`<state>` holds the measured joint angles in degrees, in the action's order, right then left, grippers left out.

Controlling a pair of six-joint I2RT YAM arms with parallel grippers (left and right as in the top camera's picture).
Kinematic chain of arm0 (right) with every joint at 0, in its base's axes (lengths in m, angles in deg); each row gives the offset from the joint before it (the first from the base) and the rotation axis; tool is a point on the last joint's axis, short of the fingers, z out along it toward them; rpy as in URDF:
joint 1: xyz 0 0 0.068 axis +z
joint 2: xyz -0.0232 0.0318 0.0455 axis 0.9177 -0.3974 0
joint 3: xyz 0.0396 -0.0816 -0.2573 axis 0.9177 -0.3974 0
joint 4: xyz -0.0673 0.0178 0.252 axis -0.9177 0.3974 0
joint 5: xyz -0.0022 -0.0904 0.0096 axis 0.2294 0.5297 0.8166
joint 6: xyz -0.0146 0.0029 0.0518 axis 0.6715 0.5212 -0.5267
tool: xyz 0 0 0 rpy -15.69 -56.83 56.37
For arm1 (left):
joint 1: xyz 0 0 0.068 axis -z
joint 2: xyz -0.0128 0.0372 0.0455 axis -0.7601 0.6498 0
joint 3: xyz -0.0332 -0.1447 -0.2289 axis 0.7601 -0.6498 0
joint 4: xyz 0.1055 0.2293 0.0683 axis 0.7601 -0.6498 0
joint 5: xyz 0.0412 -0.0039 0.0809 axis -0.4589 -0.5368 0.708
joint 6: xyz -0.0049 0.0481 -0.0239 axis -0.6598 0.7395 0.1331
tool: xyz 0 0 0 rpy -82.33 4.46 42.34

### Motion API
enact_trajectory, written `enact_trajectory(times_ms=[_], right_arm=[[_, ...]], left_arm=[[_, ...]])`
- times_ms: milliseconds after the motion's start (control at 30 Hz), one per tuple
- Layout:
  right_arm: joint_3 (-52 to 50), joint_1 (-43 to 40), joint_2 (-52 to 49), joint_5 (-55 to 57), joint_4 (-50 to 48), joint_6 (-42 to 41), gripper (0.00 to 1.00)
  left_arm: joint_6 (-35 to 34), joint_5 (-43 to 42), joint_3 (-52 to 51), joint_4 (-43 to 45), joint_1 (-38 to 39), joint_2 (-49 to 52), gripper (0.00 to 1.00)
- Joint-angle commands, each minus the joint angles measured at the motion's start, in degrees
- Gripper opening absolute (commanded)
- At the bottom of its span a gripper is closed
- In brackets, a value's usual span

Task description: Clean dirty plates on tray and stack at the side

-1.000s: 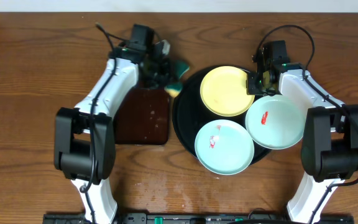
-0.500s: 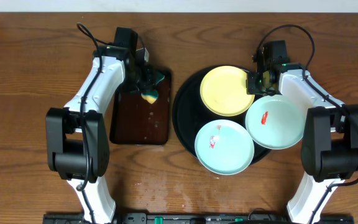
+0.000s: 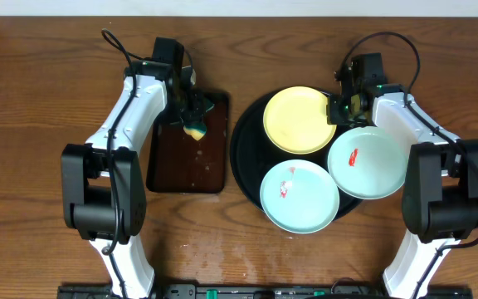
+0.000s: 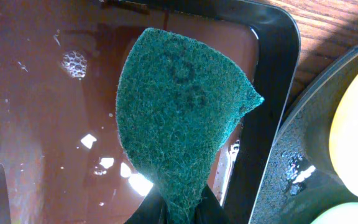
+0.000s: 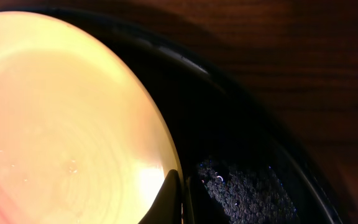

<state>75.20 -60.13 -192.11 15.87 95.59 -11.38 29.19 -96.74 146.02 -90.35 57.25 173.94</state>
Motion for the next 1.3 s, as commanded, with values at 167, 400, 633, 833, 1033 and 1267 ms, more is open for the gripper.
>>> enact_trajectory(times_ms=[167, 400, 633, 833, 1033, 1267], right_arm=[[1.44, 0.42, 6.49, 3.15, 0.48, 4.63, 0.01], [1.44, 1.07, 13.03, 3.74, 0.5, 6.64, 0.01], [1.44, 2.08, 17.99, 5.18, 0.81, 8.31, 0.01], [1.44, 5.55, 21.14, 14.8, 1.14, 9.49, 0.01], [1.42, 11.56, 21.81, 27.54, 1.27, 10.99, 0.01], [1.42, 20.9, 21.81, 48.5, -0.17, 11.43, 0.01]], left_arm=[[0.98, 0.83, 0.44, -0.04, 0.02, -1.64, 0.08], [0.98, 0.83, 0.44, 0.09, 0.02, -1.64, 0.08], [0.98, 0.85, 0.44, 0.09, 0.02, -1.64, 0.08], [0.98, 0.85, 0.44, 0.11, 0.02, -1.64, 0.08], [0.96, 0.85, 0.44, 0.37, 0.02, -1.64, 0.08], [0.96, 0.83, 0.44, 0.7, 0.02, -1.64, 0.08]])
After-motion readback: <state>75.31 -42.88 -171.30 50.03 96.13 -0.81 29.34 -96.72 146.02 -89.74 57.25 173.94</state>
